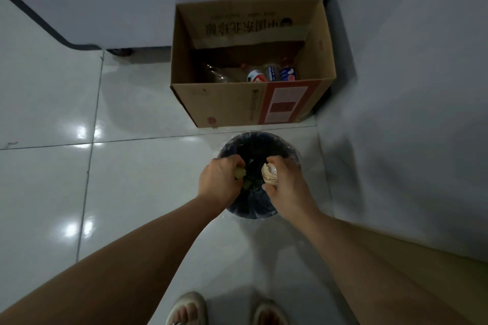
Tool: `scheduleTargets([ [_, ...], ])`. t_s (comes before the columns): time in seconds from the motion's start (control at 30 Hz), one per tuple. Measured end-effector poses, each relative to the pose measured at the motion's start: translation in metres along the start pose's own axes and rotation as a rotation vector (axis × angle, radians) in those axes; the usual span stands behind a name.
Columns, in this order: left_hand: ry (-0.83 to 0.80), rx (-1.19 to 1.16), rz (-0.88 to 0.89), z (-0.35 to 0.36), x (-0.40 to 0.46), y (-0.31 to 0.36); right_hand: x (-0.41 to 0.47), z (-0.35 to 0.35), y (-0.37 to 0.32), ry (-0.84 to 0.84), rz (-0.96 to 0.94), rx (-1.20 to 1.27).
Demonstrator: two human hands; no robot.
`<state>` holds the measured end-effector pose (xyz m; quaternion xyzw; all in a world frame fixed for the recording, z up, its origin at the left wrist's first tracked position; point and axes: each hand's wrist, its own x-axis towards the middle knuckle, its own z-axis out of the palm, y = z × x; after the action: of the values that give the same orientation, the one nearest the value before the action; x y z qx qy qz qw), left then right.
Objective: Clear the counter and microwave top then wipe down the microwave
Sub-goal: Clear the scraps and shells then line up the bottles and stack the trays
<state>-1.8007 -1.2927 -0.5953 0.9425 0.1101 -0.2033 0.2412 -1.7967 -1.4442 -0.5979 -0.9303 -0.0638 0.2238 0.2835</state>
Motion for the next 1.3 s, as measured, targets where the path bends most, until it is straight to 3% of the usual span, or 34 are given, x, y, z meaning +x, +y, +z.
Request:
scheduleTargets([
  [0.27,0.024,0.058,0.074,0.063,0.042,-0.024,0.038,0.062,0.038,-0.026,0.058,-0.102],
  [0.57,0.004,0.095,0.098,0.058,0.044,-0.026,0.042,0.063,0.041,-0.141,0.093,-0.138],
  [0.87,-0.063,0.138,0.068,-0.038,-0.013,0.001,-0.011,-0.018,-0.022,-0.182,0.085,-0.141],
  [1.3,-0.050,0.188,0.013,-0.249,-0.138,0.075,-0.118,-0.193,-0.179,-0.206,-0.032,-0.257],
])
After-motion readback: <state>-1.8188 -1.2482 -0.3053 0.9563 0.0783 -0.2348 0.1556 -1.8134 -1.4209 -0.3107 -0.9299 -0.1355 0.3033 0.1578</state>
